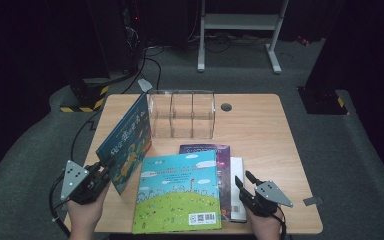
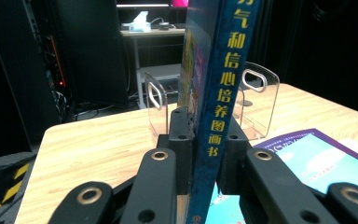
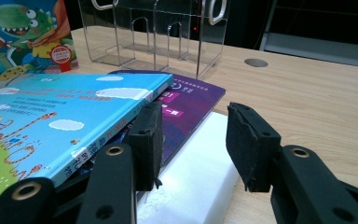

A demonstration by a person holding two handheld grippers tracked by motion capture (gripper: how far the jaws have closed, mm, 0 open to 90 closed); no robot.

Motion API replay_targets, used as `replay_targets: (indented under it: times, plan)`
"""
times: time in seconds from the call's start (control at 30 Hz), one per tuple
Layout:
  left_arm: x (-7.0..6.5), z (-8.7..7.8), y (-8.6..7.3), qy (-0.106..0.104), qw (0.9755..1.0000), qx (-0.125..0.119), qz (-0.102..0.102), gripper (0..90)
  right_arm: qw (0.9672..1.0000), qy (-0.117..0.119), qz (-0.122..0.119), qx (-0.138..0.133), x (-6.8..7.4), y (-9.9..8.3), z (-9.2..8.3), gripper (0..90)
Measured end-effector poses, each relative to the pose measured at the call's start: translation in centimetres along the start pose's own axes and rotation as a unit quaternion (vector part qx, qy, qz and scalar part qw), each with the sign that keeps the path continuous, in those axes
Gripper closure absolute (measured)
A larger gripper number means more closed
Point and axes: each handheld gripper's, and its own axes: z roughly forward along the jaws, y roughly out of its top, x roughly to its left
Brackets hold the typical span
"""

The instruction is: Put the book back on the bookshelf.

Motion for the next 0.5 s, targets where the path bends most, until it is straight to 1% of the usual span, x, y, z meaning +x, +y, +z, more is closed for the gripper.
replay_targets:
  times: [0.13,0.2,0.4,0.5]
  plan:
    - [0.65,-0.09,-0.11,0.002,0.9999,-0.004,-0.013,79.1,1.0000,0.000,0.001,0.000,-0.01,-0.01,-0.01,55.8]
    - [0.86,-0.11,-0.11,0.000,0.9999,-0.004,-0.016,79.1,1.0000,0.000,0.001,0.000,-0.01,-0.02,0.01,55.8]
    - [1.09,-0.21,-0.02,-0.005,0.9999,-0.013,-0.009,78.7,1.0000,0.000,-0.002,0.000,-0.06,-0.06,0.08,55.8]
    - [1.13,-0.32,0.08,-0.003,0.9998,-0.019,-0.004,77.1,1.0000,0.000,0.001,0.002,-0.14,-0.12,0.08,55.8]
